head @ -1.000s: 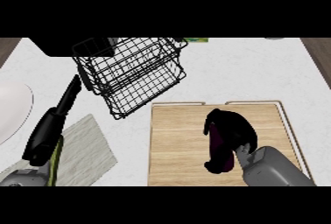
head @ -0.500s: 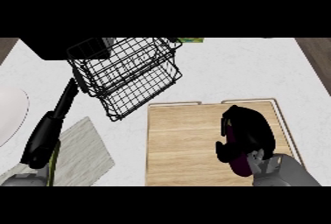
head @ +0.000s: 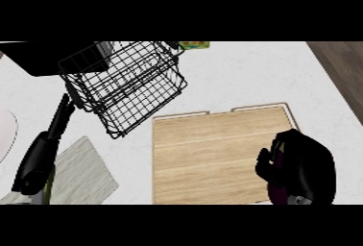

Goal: Pick the eggplant from the tray and place it in the tiered basket

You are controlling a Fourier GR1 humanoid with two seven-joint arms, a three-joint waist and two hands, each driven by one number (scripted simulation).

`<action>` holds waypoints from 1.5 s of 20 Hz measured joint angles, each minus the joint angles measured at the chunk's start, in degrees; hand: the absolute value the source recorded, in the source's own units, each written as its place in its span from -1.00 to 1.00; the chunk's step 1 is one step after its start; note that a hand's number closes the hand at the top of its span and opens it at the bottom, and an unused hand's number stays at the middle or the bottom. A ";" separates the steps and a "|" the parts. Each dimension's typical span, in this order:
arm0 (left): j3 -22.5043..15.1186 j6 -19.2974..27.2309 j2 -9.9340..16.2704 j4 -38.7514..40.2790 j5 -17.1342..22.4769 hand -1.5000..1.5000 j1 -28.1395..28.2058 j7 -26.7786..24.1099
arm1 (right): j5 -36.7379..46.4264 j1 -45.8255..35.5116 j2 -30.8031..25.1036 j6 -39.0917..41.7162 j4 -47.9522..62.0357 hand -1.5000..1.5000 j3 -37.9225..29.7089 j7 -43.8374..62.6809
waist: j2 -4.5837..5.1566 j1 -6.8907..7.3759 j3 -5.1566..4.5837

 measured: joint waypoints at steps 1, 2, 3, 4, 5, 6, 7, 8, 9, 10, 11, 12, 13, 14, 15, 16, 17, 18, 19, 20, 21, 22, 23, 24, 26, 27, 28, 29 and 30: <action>0.03 -0.02 0.07 0.00 -0.06 0.00 -0.06 -0.01 | 1.76 0.27 1.44 -0.36 -2.40 1.00 -0.23 0.41 | 0.03 0.08 0.01; 0.12 -0.25 0.20 0.04 0.10 0.00 -0.21 -0.02 | 3.56 0.76 2.88 -0.60 -4.88 1.00 -0.17 0.75 | 0.10 0.24 0.02; 0.04 -0.24 0.19 -0.01 -0.04 0.00 -0.41 0.07 | 5.48 0.70 4.20 -0.46 -7.40 1.00 0.09 1.07 | 0.18 0.54 0.01; -0.13 -0.29 0.09 -0.04 -0.09 0.00 -0.63 0.04 | 7.64 0.60 5.55 -0.11 -9.69 1.00 0.80 1.40 | 0.28 0.90 -0.01; -0.29 -0.55 0.07 -0.13 0.02 0.00 -0.71 -0.02 | 9.88 0.49 6.69 0.46 -12.00 1.00 1.54 1.67 | 0.38 1.31 -0.02; -0.55 -0.80 0.07 -0.31 0.01 0.00 -0.87 0.00 | 12.39 0.22 7.83 1.20 -13.59 1.00 2.78 1.94 | 0.45 1.71 -0.05; -0.49 -0.93 0.07 -0.06 0.10 0.00 -1.38 0.08 | 14.70 -0.03 8.83 2.00 -15.37 1.00 3.98 2.10 | 0.55 1.92 -0.07; -0.65 -1.10 0.06 -0.24 0.07 0.00 -1.66 0.17 | 16.94 -0.92 9.94 2.94 -16.69 1.00 4.73 2.13 | 0.65 2.35 -0.07; -1.01 -1.12 -0.17 -0.04 -0.11 0.00 -1.59 -0.05 | 19.13 -1.76 11.22 3.94 -17.73 1.00 5.68 2.11 | 0.75 2.72 -0.08; -0.88 -1.40 -0.10 0.07 0.13 0.00 -2.23 0.33 | 21.31 -2.40 12.73 4.90 -18.63 1.00 6.88 1.97 | 0.82 2.92 -0.09; -1.08 -1.45 -0.26 0.13 0.07 0.00 -2.55 0.42 | 23.15 -3.64 14.14 5.86 -18.99 1.00 7.41 1.69 | 0.90 3.24 -0.11; -1.26 -1.50 -0.37 0.24 -0.04 0.00 -2.87 0.49 | 24.60 -4.99 15.26 6.66 -19.42 1.00 7.78 1.63 | 0.99 3.52 -0.11; -1.49 -1.61 -0.48 0.28 -0.12 0.00 -3.15 0.54 | 25.93 -6.41 16.15 7.14 -19.35 1.00 8.69 1.78 | 1.06 3.88 -0.11; -1.63 -1.84 -0.51 0.40 -0.07 0.00 -3.29 0.49 | 26.99 -7.94 16.85 7.65 -19.16 1.00 9.08 1.86 | 1.14 4.23 -0.11; -2.08 -1.75 -0.82 0.35 -0.35 0.00 -3.47 0.76 | 27.47 -9.36 17.39 8.28 -18.89 1.00 9.03 1.79 | 1.21 4.52 -0.12; -2.34 -1.76 -1.01 0.30 -0.50 0.00 -3.78 1.11 | 27.66 -11.29 17.83 8.75 -18.08 1.00 8.59 1.69 | 1.33 4.93 -0.11; -2.19 -1.99 -0.86 0.50 -0.37 0.00 -4.36 1.09 | 27.63 -13.10 18.17 9.20 -17.35 1.00 8.15 1.60 | 1.43 5.22 -0.11; -2.13 -2.19 -0.74 0.72 -0.36 0.00 -5.07 1.17 | 27.40 -14.71 18.44 9.39 -16.35 1.00 7.66 1.70 | 1.54 5.51 -0.11; -2.30 -2.40 -0.79 0.78 -0.33 0.00 -5.30 1.15 | 26.95 -16.38 18.65 9.62 -15.69 1.00 6.94 1.75 | 1.60 5.84 -0.11; -2.40 -2.63 -0.82 0.77 -0.24 0.00 -5.80 1.31 | 26.37 -18.18 18.83 9.77 -14.55 1.00 5.73 1.68 | 1.70 6.20 -0.10; -2.54 -2.69 -0.90 0.74 -0.30 0.00 -6.12 1.51 | 25.78 -19.82 18.96 9.89 -13.46 1.00 4.72 1.77 | 1.75 6.48 -0.08; -2.61 -2.59 -1.01 1.13 -0.50 0.00 -6.55 1.30 | 25.19 -21.46 19.07 9.96 -12.23 1.00 3.99 1.85 | 1.83 6.68 -0.09; -2.95 -2.60 -1.26 1.40 -0.66 0.00 -6.82 1.23 | 24.58 -23.20 19.15 9.88 -10.93 1.00 2.98 1.93 | 1.91 6.95 -0.09; -3.27 -2.69 -1.42 1.39 -0.73 0.00 -6.79 1.22 | 23.86 -24.92 19.22 9.87 -9.56 1.00 1.61 1.90 | 1.95 7.41 -0.09; -3.53 -2.88 -1.54 1.38 -0.80 0.00 -7.32 1.32 | 22.28 -28.36 19.33 9.73 -6.57 1.00 -1.10 2.01 | 2.04 8.03 -0.07; -3.71 -3.14 -1.58 1.36 -0.70 0.00 -7.47 1.26 | 21.34 -30.20 19.37 9.77 -5.01 1.00 -2.45 2.00 | 2.06 8.32 -0.07; -4.08 -3.00 -1.92 1.52 -0.95 0.00 -7.65 1.30 | 20.43 -32.04 19.40 9.64 -3.12 1.00 -3.93 1.97 | 2.15 8.55 -0.05; -4.19 -3.02 -1.93 1.67 -1.10 0.00 -7.81 1.17 | 19.57 -33.78 19.43 9.46 -1.41 1.00 -5.18 2.07 | 2.18 8.83 -0.05; -4.41 -3.13 -2.07 1.74 -1.09 0.00 -7.83 1.04 | 18.52 -35.63 19.45 9.20 0.45 1.00 -6.62 2.16 | 2.25 9.19 -0.04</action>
